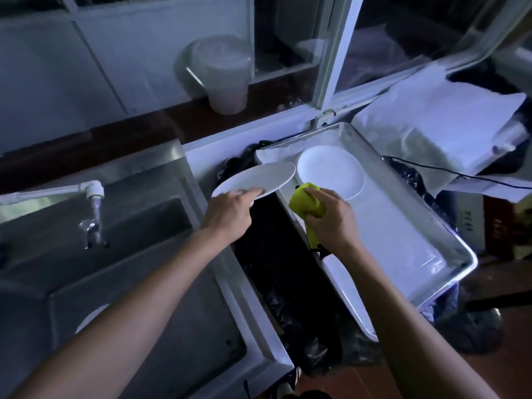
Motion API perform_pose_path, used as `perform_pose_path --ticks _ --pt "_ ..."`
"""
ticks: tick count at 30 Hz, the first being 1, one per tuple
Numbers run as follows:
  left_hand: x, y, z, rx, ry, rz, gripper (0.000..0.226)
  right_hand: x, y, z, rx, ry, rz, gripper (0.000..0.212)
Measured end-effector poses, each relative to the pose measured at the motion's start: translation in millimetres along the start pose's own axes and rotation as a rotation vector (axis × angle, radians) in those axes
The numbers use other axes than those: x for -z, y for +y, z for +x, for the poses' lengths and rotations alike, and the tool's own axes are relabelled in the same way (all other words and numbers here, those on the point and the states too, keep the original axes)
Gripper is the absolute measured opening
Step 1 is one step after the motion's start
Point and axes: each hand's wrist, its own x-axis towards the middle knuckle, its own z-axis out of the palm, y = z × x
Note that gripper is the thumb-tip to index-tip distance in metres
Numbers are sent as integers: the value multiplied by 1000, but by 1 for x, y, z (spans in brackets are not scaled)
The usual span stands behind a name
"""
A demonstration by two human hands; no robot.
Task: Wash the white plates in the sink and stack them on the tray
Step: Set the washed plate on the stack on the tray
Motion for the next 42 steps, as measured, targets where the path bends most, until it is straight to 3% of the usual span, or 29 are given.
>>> perform_pose_path --ticks 9,15,24,29,42 --pt "-63 83 100 -177 -79 98 64 76 79 25 -96 90 49 56" --pt "-110 113 141 -206 -178 182 58 91 118 31 -155 75 50 57" --pt "-159 118 154 -231 -229 304 60 88 148 32 -178 60 68 58" --pt "-172 109 148 -297 -343 442 64 82 156 29 -178 42 78 56" --pt "-189 98 134 -324 -438 504 72 64 161 21 -184 29 81 54"
